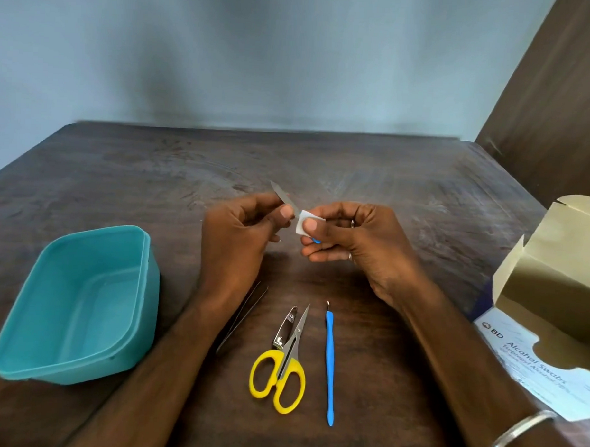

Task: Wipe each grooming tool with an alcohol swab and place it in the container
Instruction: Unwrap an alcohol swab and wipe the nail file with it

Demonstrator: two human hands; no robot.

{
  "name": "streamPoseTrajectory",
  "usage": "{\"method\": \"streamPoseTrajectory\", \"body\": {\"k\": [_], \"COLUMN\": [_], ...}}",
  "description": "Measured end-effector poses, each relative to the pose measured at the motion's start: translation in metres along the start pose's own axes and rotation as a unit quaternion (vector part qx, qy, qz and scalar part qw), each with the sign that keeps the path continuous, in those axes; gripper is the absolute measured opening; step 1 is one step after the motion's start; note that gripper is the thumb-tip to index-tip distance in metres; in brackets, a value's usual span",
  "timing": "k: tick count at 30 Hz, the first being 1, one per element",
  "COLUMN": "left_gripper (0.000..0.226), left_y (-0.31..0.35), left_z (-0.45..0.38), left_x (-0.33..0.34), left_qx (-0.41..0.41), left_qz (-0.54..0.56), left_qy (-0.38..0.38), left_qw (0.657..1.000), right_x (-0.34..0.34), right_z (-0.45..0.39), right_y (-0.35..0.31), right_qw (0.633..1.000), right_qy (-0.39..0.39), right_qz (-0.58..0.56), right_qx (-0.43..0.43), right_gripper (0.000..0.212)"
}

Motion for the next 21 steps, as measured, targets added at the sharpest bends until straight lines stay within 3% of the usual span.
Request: {"method": "streamPoseTrajectory", "body": {"k": [7,11,15,21], "left_gripper": [0.013,0.011,0.016,0.021], "left_y": [-0.004,-0.003,0.0,0.0], "left_z": [-0.005,-0.005,-0.003,0.003], "left_x": [0.001,0.005,0.006,0.011], "left_qx": [-0.046,-0.044,-0.029,0.016], "left_qz": [0.147,0.183,0.141,0.029], "left_qy": [0.003,0.019,0.007,-0.053], "left_qw": [0.988,0.982,0.99,0.998], "right_x": [0.0,-0.006,-0.016,-0.011], "right_z": [-0.004,-0.003,0.0,0.001], "right_y": [-0.002,-0.002,0.0,-0.003], "right_qw": [0.999,0.999,0.995,0.99], "right_qy": [-0.037,0.005,0.083,0.104], "right_qz": [0.019,0.04,0.028,0.058], "right_qx": [0.002,-0.008,-0.047,-0.075], "right_gripper": [0.012,0.008,0.011,0.01]}}
Point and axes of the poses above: each hand's wrist, its own z-axis away from the middle knuckle, its own x-axis out of the palm, y = z × x, the point moved 3 cm from there along -z, towards the middle knuckle, and after that the axes turned 13 degrees about -y, right-handed, at the moved point
